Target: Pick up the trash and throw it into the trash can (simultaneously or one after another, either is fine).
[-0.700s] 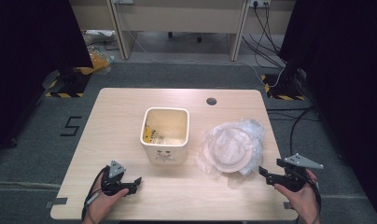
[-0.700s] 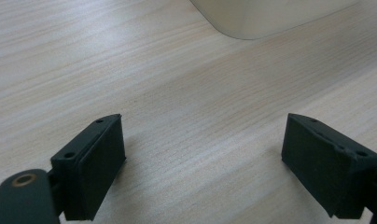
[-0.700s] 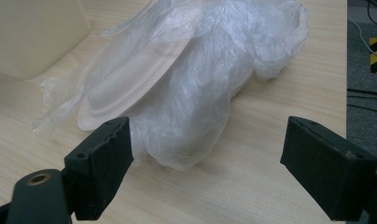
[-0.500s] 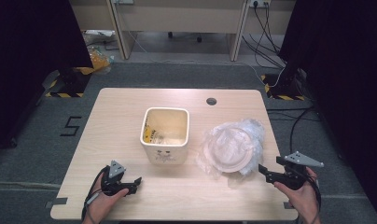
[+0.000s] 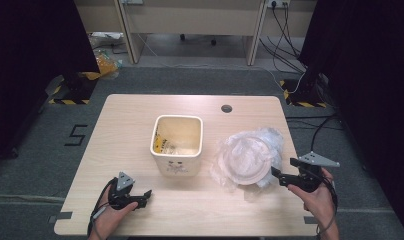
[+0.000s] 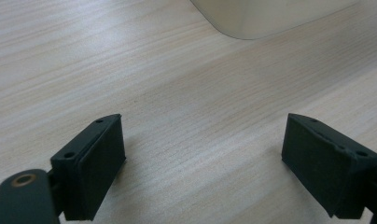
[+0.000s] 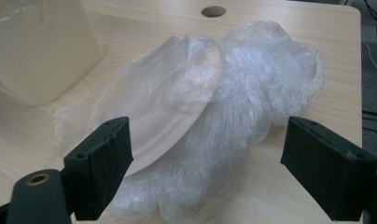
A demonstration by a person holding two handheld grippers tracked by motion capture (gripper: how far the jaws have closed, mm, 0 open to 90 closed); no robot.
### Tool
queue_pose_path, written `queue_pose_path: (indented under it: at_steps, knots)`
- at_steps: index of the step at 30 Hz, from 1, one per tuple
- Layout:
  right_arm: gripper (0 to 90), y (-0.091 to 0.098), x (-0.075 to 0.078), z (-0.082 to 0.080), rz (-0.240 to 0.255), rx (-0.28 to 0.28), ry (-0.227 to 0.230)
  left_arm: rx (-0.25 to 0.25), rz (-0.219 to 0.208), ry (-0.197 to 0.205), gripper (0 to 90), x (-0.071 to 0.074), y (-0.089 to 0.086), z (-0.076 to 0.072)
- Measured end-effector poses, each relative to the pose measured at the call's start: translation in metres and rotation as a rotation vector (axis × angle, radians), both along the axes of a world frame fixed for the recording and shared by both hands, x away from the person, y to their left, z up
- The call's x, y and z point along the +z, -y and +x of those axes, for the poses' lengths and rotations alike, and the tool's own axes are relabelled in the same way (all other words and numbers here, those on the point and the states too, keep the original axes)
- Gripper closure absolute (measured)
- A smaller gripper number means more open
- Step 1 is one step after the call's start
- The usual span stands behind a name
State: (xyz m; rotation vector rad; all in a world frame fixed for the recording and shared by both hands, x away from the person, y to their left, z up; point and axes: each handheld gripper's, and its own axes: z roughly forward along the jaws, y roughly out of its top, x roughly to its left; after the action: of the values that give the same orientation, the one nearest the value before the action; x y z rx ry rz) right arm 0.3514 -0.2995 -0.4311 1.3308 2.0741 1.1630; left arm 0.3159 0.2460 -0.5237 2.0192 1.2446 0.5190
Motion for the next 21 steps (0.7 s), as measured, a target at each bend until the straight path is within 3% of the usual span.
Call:
queue_pose_path:
  at_steps: [10,17,21]
  knots:
    - [16.0,-0.007,0.005,0.020,0.003,-0.011,-0.002,0.000,0.000,0.000,12.4,0.000,0.000,0.000]
    - [16.2,-0.020,0.012,0.046,-0.006,0.010,-0.012,0.000,0.000,0.000,12.4,0.000,0.000,0.000]
    - [16.1,-0.029,0.016,0.069,-0.034,0.018,-0.034,0.000,0.000,0.000,12.4,0.000,0.000,0.000]
